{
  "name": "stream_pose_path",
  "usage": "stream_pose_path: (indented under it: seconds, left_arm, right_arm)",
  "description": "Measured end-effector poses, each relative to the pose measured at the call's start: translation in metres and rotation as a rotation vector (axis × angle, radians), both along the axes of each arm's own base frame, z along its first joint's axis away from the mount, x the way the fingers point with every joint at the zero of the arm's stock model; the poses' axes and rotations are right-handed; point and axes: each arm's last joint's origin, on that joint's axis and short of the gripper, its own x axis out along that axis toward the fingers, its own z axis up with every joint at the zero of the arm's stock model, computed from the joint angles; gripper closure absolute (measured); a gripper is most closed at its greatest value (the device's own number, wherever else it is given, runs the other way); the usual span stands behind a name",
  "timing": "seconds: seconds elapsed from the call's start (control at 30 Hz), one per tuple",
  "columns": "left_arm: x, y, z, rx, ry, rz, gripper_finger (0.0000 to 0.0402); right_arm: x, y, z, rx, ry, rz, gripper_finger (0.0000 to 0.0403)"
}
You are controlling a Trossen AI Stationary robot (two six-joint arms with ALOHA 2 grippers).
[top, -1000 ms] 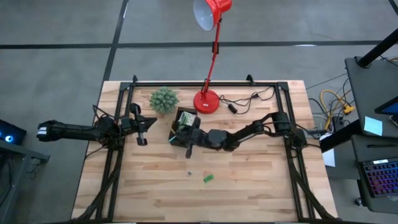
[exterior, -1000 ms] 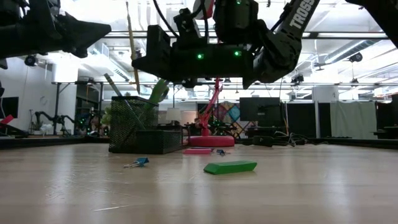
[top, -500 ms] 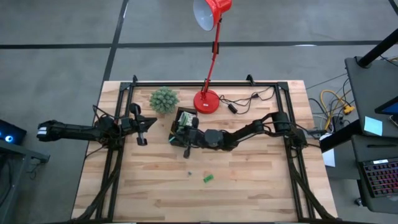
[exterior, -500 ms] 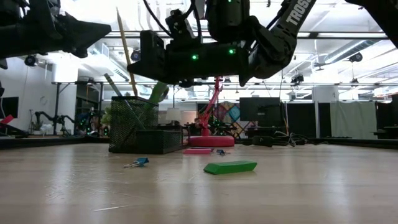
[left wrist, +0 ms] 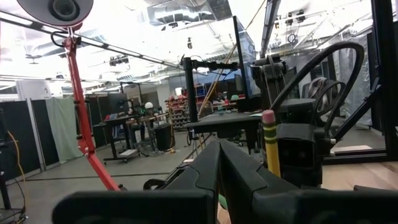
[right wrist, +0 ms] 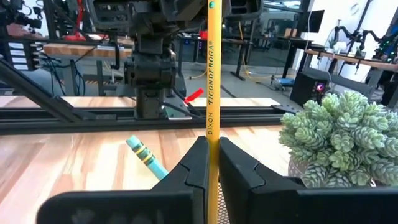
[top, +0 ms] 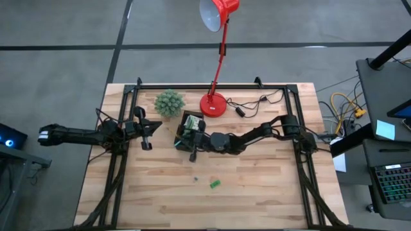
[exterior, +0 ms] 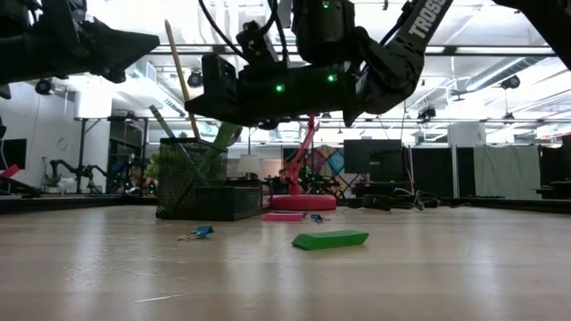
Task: Pick and place office supplies into organizer
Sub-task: Put the yellow pencil in the black desk organizer
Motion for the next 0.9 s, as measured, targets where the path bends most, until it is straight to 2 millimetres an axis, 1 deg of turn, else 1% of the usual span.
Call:
stream_pose_path:
  seconds: [0.37, 0.9]
  left_arm:
    - [0.0000, 0.0000, 0.0000, 0.000, 0.000, 0.000, 0.0402]
    - [0.0001, 0.0000, -0.0001, 0.000, 0.001, 0.000, 0.0402]
  right_arm:
    - [0.0001, -0.0044, -0.0001, 0.002, -0.001, -0.009, 0.0381]
    - [0.0001, -0.0048, -0.0021, 0.009, 0.018, -0.010, 0.0378]
